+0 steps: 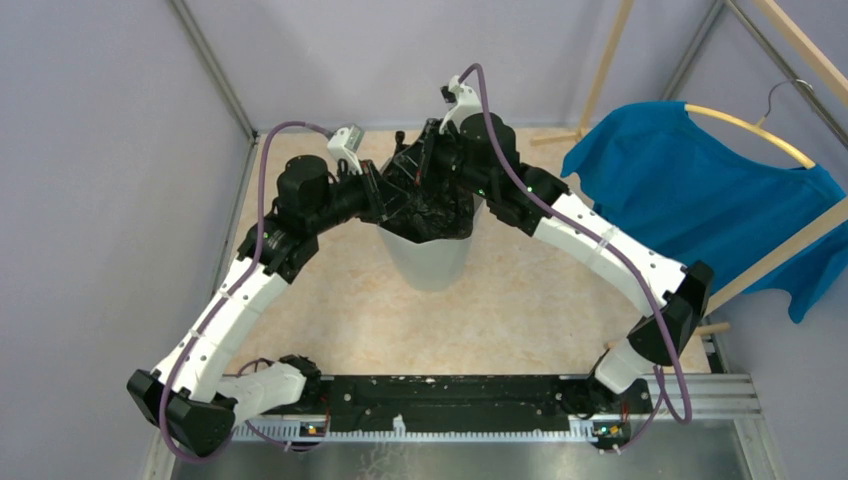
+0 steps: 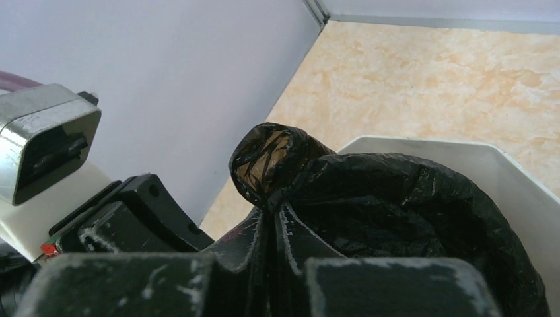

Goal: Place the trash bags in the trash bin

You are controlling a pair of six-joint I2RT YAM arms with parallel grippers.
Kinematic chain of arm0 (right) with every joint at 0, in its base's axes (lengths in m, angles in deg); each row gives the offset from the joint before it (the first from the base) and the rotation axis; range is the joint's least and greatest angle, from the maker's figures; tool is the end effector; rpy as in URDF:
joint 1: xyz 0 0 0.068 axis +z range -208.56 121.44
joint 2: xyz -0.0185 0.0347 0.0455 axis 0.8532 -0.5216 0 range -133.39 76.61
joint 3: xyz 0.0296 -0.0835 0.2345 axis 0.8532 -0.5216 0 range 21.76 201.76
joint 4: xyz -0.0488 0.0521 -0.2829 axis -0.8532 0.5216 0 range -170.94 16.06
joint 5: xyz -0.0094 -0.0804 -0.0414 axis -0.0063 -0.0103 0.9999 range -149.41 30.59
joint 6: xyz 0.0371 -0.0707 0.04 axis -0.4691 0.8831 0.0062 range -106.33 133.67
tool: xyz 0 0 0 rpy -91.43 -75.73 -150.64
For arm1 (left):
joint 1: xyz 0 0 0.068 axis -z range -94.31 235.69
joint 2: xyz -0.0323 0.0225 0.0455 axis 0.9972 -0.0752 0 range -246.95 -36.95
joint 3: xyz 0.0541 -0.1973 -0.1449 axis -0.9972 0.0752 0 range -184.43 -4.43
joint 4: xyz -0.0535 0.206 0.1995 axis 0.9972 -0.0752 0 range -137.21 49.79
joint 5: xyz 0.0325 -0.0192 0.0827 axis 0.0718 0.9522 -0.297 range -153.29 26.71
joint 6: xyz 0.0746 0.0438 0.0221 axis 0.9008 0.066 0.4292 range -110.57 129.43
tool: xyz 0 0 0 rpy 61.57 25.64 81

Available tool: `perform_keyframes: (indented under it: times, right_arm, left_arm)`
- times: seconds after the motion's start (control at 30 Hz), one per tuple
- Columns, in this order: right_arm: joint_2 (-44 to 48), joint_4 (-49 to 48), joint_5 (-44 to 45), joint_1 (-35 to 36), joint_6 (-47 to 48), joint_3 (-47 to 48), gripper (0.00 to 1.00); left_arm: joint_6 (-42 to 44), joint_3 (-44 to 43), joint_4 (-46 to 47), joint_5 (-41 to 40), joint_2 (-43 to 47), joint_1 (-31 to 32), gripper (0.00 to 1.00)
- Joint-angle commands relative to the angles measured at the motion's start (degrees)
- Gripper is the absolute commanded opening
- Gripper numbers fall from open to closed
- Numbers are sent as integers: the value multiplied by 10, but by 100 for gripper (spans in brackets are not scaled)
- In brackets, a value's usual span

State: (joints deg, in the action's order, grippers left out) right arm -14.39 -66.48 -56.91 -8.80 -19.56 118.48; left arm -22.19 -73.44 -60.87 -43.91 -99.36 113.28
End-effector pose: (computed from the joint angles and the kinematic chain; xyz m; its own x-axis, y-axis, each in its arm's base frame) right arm 0.2906 0.3379 0.4185 -0.4847 0.2747 -0.8304 -0.5608 0.6309 0.5361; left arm 0.2726 -0.1722 0.3824 -0.5620 -0.2643 -0.7837 0.5021 0.6440 -0.5772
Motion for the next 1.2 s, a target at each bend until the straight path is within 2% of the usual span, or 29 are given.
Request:
perform_keyframes:
  times: [0.0,0.17,0.33,0.53,0.7,0.8,0.93,1.03,1.17]
  right_arm:
    - [40,-14,-20,2,29,0,15]
    - [74,70,-22,-1,130,5,65]
    - [125,181,80,-4,201,13,81]
    - [176,228,111,-50,184,-28,87]
    - [129,260,110,-61,179,4,91]
    - [97,256,40,-96,195,21,90]
    - [86,185,-106,-99,334,-4,80]
    - [115,75,-149,-101,399,-84,79]
    - [119,22,-196,-101,453,-95,79]
  left_arm:
    - [5,7,39,-14,8,1,0]
    - [8,51,66,-14,52,1,0]
    - [-8,90,107,-4,83,1,0]
    - [-10,97,103,-1,99,1,0]
    - [-14,97,102,0,100,1,0]
    - [-17,98,99,1,102,1,0]
    - [-19,99,100,5,103,2,0]
    - [-20,98,99,9,104,1,0]
    - [-15,96,93,11,110,1,0]
